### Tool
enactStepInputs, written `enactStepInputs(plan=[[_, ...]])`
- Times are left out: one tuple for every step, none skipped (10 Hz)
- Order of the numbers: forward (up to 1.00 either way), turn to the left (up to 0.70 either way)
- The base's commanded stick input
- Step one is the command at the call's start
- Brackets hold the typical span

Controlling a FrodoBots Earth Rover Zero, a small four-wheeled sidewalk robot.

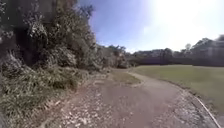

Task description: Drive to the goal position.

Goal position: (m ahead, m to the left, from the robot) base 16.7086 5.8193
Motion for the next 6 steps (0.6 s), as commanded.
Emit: enactStepInputs(plan=[[0.00, -0.45], [0.00, -0.45], [0.00, -0.45], [0.00, -0.45], [0.00, -0.45], [0.00, -0.45]])
